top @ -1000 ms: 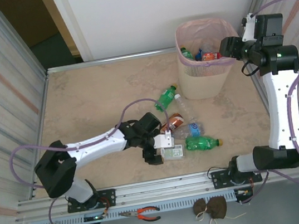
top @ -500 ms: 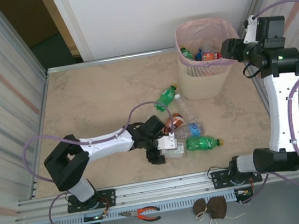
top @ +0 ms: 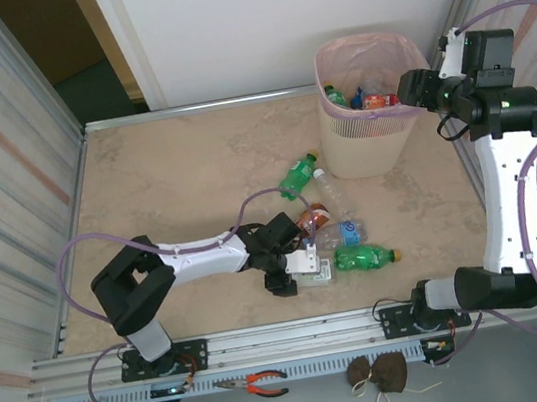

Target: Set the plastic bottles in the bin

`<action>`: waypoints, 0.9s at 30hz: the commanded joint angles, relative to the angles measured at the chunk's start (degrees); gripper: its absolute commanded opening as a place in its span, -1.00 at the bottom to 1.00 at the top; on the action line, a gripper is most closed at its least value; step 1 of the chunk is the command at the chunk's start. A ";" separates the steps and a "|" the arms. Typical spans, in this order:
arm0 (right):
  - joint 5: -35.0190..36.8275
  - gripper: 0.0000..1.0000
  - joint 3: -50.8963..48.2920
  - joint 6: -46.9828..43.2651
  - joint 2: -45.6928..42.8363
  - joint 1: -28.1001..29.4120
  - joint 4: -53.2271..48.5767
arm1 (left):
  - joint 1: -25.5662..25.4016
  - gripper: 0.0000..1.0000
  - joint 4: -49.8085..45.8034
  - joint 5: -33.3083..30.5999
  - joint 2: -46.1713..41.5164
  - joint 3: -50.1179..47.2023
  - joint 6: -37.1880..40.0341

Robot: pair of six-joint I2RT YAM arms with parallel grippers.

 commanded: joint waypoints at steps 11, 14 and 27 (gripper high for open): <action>-8.39 0.31 -5.34 3.84 -6.31 -0.40 7.58 | 3.63 0.08 1.60 5.57 -17.37 -3.41 -4.78; -13.43 0.30 -9.73 5.09 -9.68 -0.36 13.74 | 7.00 0.06 5.93 10.50 -22.90 -4.41 -8.48; -30.42 0.34 -26.29 6.52 -20.99 6.65 43.44 | 23.66 -0.04 32.64 34.69 -32.98 -2.35 -35.53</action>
